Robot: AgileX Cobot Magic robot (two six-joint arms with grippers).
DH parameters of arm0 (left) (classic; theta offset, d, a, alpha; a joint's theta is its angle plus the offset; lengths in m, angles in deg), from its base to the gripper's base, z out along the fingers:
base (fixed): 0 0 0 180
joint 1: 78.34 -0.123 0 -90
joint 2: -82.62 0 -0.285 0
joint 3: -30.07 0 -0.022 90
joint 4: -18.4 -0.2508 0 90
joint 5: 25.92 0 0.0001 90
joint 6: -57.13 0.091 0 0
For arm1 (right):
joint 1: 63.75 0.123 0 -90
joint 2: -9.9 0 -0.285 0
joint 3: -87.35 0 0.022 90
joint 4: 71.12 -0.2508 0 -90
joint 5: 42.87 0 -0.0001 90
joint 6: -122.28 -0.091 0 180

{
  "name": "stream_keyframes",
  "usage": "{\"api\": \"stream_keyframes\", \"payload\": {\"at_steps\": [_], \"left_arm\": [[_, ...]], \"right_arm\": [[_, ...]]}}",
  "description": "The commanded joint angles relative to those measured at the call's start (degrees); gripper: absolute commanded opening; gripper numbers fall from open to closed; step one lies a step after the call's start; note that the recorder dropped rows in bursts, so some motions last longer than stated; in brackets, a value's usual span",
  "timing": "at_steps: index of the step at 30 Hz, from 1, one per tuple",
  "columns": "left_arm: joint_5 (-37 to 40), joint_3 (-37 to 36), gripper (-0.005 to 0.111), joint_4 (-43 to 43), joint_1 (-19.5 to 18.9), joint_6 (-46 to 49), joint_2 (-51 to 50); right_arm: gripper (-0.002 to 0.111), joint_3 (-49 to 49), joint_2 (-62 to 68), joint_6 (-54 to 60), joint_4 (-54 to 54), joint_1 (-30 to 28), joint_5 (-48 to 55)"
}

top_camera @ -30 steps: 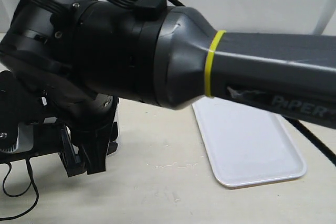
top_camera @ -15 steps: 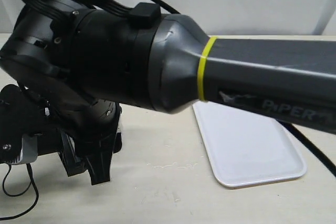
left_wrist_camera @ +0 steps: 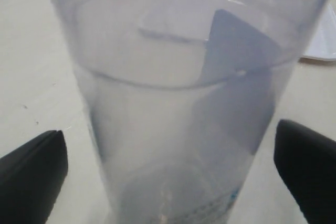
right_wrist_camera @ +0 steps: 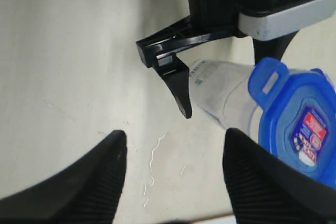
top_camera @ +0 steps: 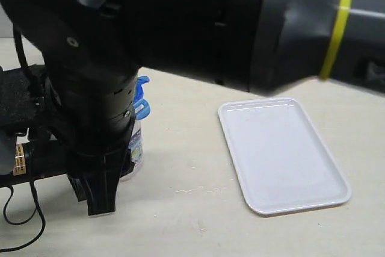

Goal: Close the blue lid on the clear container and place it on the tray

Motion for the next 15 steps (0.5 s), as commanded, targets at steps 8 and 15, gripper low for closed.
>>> {"api": "stream_keyframes", "payload": {"at_steps": [8, 15], "left_arm": [[-0.5, 0.0, 0.105, 0.0, 0.1, -0.3, -0.1], [-0.5, 0.0, 0.105, 0.1, 0.1, -0.3, -0.1]], "right_arm": [[0.004, 0.1, -1.8, -26.9, 10.7, -7.2, -16.7], [0.004, 0.1, 1.2, -20.1, -1.7, -12.1, -17.0]]}}
